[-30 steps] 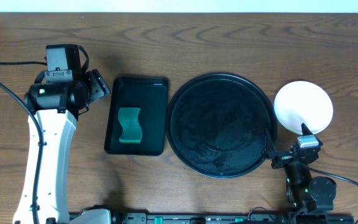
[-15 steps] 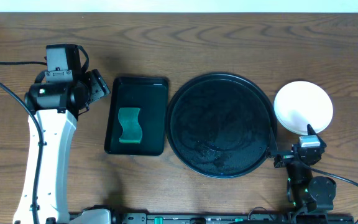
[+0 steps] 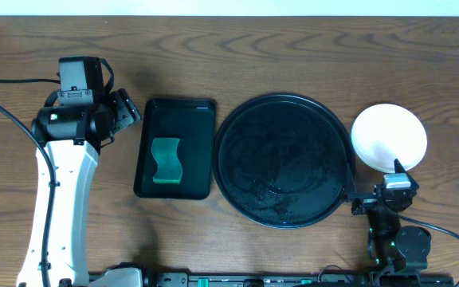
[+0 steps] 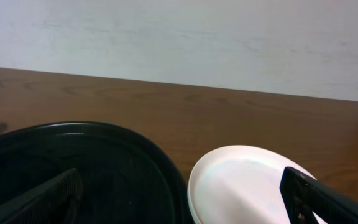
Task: Clean dirty plates on tray and stack at the side
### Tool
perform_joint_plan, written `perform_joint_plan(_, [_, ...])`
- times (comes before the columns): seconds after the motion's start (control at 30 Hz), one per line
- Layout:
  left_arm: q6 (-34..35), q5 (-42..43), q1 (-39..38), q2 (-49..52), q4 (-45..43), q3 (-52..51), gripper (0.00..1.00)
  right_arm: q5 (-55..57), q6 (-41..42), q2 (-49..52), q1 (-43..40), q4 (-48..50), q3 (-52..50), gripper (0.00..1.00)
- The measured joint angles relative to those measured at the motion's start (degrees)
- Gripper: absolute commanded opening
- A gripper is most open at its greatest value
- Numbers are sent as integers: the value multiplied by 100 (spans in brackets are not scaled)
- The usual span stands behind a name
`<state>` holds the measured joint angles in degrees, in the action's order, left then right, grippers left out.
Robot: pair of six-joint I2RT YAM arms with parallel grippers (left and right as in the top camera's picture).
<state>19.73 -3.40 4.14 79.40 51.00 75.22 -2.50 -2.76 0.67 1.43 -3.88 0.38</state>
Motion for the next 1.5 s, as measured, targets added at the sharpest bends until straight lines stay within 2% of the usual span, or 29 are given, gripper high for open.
perform_joint_plan(1.17, [0,0,-2,-28,0,0,81,0,0,0,0,-2,0,99])
perform_joint_plan(1.5, [0,0,-2,-1071,0,0,81,0,0,0,0,-2,0,99])
